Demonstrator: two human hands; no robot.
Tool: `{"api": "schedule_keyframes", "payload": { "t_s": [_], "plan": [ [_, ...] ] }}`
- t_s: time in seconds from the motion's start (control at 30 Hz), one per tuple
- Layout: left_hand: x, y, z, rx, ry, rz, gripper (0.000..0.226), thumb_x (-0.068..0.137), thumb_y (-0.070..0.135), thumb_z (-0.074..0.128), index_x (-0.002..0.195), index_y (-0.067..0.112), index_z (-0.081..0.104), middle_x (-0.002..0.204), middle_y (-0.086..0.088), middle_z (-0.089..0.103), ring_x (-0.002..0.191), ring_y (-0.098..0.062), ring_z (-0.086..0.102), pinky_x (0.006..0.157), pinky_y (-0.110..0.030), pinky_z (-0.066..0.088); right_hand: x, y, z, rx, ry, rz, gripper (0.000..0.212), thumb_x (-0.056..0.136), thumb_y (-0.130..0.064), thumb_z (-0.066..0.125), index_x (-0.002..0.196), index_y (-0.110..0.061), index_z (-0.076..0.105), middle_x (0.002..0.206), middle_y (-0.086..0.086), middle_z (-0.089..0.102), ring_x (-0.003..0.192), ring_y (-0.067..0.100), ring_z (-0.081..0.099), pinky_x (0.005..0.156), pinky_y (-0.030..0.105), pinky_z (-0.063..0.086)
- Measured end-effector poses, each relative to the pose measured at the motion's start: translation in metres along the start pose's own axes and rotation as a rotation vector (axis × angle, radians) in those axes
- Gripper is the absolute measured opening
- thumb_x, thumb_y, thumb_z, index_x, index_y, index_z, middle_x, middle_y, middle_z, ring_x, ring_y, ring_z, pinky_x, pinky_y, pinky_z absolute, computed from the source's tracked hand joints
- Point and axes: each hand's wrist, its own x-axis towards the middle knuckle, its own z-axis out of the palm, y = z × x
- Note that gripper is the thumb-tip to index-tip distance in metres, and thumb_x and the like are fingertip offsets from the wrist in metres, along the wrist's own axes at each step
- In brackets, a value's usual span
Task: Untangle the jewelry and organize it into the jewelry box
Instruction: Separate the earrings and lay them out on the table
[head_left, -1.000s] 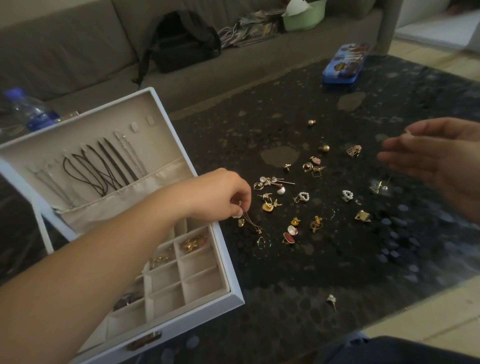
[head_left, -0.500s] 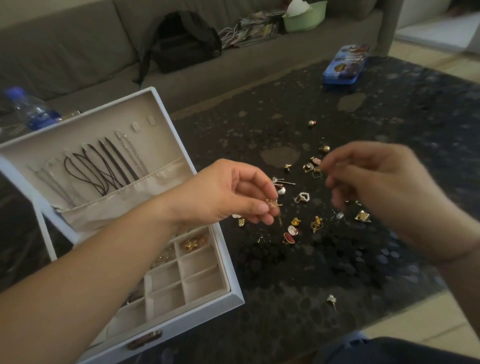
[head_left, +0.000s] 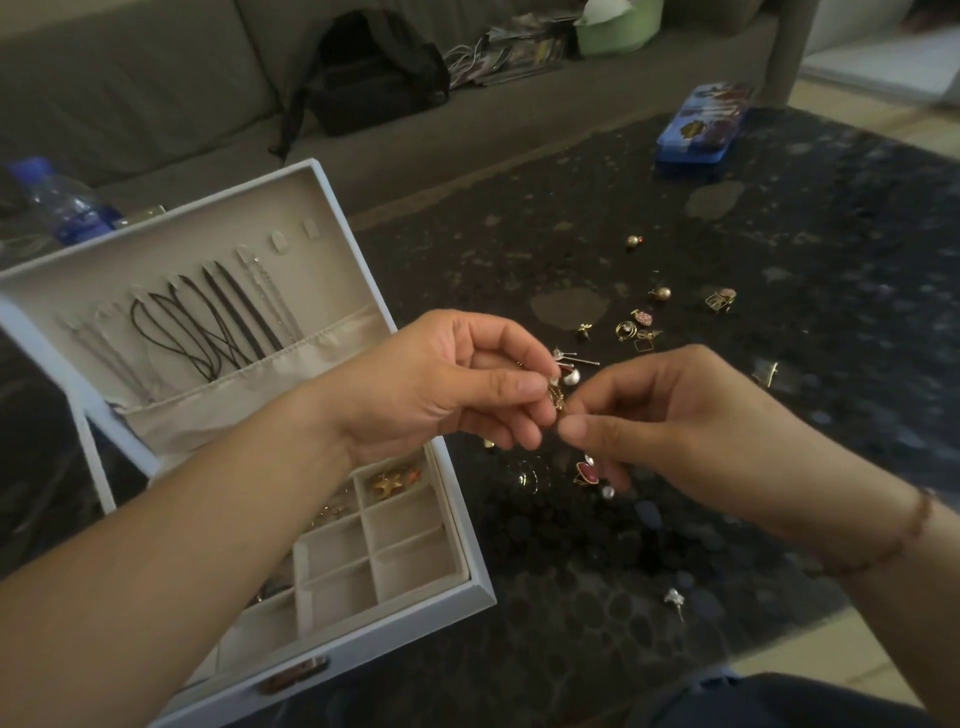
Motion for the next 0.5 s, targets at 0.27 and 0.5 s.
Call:
{"api": "schedule_keyframes", "payload": {
  "t_s": [0.27,0.5],
  "plan": [
    [0.0003,-0.0008,0.0002,-0.039,0.056,-0.027,0.008,0.082,0.015,0.066,0.086,0.009,0.07,0.084,-0.012,0.073,0.068,-0.018,0.071,0.062,-0.025,0.058,-0.0025,-0.0004,-0.0036,0.137,-0.081,-0.035,0.02,0.081,-0.029,0.074,0.076,-0.01,0.075,0.059,0.008,0.059,0.052,0.014,0.052,0.055,0.023,0.043],
    [-0.0013,0.0003,0.0011,-0.113,0.029,0.015,0.003,0.081,0.012,0.072,0.078,0.01,0.07,0.09,-0.012,0.074,0.075,-0.018,0.073,0.064,-0.025,0.059,-0.0007,0.0035,-0.0013,-0.014,-0.11,-0.001,0.038,0.072,-0.053,0.079,0.073,-0.016,0.071,0.061,0.009,0.06,0.055,0.014,0.052,0.056,0.027,0.043]
  ]
}}
